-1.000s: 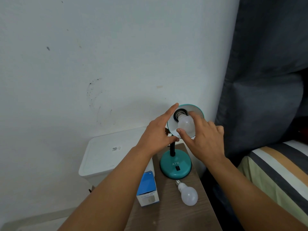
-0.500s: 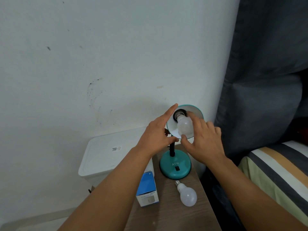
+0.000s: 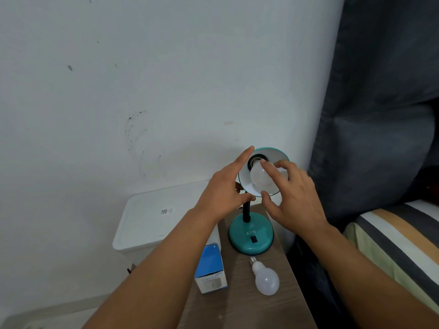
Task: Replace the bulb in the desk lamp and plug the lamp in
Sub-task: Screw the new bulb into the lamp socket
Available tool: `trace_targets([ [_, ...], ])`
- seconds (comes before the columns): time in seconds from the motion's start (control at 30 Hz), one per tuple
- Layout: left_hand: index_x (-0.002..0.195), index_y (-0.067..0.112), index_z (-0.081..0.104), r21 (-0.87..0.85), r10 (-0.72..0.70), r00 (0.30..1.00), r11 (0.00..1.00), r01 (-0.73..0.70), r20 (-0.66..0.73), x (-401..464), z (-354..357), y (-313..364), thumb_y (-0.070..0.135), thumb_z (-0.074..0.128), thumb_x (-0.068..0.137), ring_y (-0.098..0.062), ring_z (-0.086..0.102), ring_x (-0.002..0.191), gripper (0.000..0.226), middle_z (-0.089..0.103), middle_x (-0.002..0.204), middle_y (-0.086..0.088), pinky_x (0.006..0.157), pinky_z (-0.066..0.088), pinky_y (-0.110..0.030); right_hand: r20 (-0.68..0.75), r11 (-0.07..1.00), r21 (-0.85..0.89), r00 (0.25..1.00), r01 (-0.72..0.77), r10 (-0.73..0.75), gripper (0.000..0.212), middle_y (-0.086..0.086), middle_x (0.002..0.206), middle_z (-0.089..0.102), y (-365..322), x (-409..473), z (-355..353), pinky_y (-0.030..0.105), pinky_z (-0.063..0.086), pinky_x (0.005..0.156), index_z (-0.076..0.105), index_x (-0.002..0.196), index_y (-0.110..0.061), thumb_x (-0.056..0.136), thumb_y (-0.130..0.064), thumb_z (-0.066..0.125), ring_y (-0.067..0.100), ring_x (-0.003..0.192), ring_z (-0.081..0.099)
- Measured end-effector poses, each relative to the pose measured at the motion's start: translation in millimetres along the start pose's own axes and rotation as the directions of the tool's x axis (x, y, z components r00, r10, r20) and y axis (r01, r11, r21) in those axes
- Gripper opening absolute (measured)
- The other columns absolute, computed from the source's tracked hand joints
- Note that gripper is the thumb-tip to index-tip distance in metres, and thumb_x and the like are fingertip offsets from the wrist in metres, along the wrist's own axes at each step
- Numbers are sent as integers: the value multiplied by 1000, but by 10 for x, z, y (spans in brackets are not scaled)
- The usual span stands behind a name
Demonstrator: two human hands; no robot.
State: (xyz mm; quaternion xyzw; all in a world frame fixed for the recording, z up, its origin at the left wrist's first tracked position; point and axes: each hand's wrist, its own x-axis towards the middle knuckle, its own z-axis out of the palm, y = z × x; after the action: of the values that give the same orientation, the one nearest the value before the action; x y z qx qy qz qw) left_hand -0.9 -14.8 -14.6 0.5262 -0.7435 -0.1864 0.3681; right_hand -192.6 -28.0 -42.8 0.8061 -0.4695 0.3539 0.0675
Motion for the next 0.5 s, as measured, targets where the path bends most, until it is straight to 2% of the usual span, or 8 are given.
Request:
trace_targets([
  [0.1,153,55,21,0,8,1000,1000,-8,0,0,16,1,17,87,79,-16,68,101,106,57,137,12,86,56,-18,-21,1000,-19,1000,11,-11,66,8,131,48,13,-16,-16,43,46,81,40,145,-24,85,-34,65,27,103,54],
  [0.23,153,56,21,9,4,1000,1000,-4,0,5,30,-12,18,88,78,-19,68,101,107,57,136,9,86,57,-19,-67,999,46,997,-29,32,61,7,134,48,44,-11,10,41,45,86,48,135,-17,84,-41,70,25,110,51],
  [0.37,153,57,20,13,4,1000,1000,-4,2,6,21,-17,20,88,78,-20,68,100,108,57,138,10,87,56,-19,-80,997,71,997,-6,12,65,7,131,52,23,16,9,41,45,83,44,138,-21,83,-43,71,26,108,53],
  [0.5,152,57,20,17,5,1000,1000,-5,2,10,19,-19,20,88,78,-20,69,97,108,58,135,8,86,58,-23,-71,994,99,996,-38,45,63,7,128,50,27,48,8,40,47,88,54,128,-17,77,-46,76,25,108,50],
])
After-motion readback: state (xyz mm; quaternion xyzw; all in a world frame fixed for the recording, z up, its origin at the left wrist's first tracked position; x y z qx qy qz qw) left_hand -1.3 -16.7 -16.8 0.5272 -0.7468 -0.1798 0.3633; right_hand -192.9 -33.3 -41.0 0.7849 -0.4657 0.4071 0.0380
